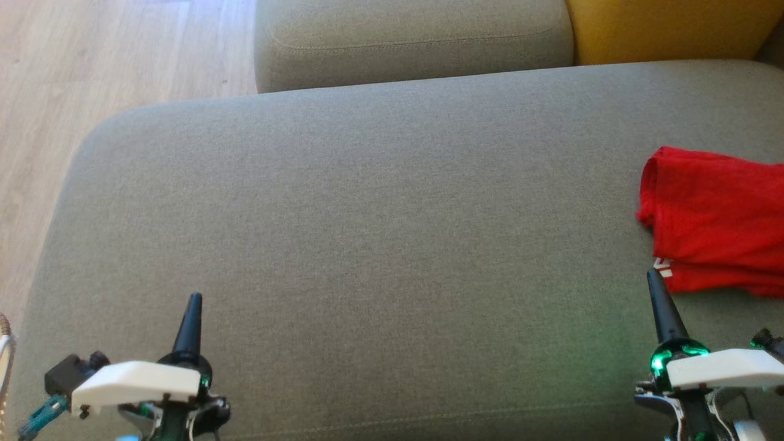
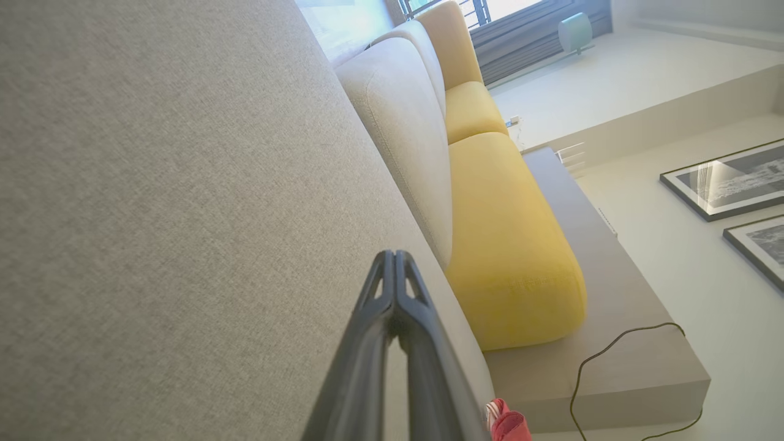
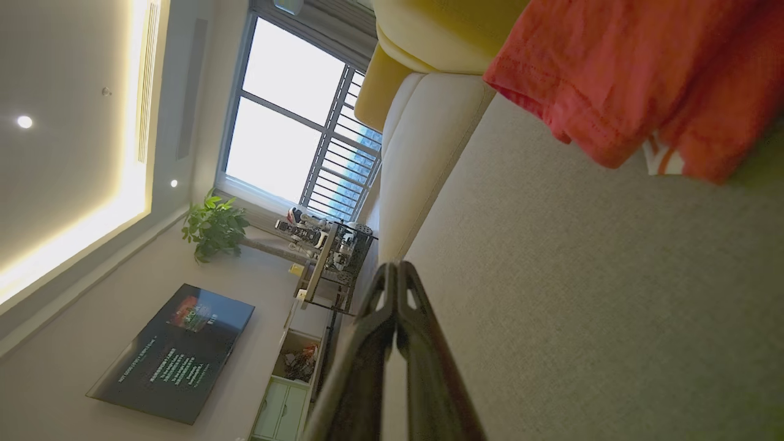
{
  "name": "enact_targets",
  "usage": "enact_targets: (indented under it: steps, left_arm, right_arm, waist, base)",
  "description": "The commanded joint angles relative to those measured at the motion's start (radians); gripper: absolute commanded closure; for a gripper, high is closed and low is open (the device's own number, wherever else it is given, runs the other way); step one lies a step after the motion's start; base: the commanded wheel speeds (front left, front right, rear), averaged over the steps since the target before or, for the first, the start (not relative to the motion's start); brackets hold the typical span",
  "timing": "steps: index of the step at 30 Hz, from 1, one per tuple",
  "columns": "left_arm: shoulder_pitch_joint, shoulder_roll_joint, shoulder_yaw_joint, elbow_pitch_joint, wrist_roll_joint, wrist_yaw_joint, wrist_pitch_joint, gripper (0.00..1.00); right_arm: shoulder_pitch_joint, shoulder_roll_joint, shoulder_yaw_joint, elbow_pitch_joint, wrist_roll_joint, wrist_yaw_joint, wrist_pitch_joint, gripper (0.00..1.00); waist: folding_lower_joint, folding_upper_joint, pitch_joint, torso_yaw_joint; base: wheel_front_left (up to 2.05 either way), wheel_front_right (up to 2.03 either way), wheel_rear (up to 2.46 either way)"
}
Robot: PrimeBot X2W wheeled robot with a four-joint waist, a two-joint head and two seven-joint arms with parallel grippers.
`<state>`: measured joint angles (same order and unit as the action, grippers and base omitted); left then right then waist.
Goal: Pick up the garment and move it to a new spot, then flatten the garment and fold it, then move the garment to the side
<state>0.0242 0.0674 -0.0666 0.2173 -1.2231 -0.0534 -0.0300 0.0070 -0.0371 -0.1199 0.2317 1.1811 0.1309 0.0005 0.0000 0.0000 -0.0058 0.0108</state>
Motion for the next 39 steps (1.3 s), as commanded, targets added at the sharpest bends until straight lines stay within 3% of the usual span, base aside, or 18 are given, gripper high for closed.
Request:
enact_targets:
  steps: [1, 35, 39]
  left_arm:
    - [-0.063, 0.018, 0.037, -0.026, -0.029, -0.010, 0.007, 1.00]
    - [-0.129, 0.014, 0.137, 0.026, -0.421, -0.077, 0.108, 1.00]
    - [-0.129, 0.013, 0.139, 0.026, -0.420, -0.077, 0.110, 1.00]
  right_arm:
    - [-0.053, -0.015, 0.014, -0.028, 0.031, 0.000, 0.009, 1.00]
    - [-0.114, -0.017, 0.011, 0.013, 0.431, 0.000, 0.109, 1.00]
    - [-0.115, -0.017, 0.010, 0.013, 0.431, 0.000, 0.109, 1.00]
  waist:
    - [0.0000, 0.0000, 0.000, 0.000]
    - [0.0000, 0.0000, 0.009, -0.011]
    - [0.0000, 0.0000, 0.009, -0.011]
  base:
    - [0.00, 0.00, 0.00]
    - [0.00, 0.00, 0.00]
    - [0.00, 0.00, 0.00]
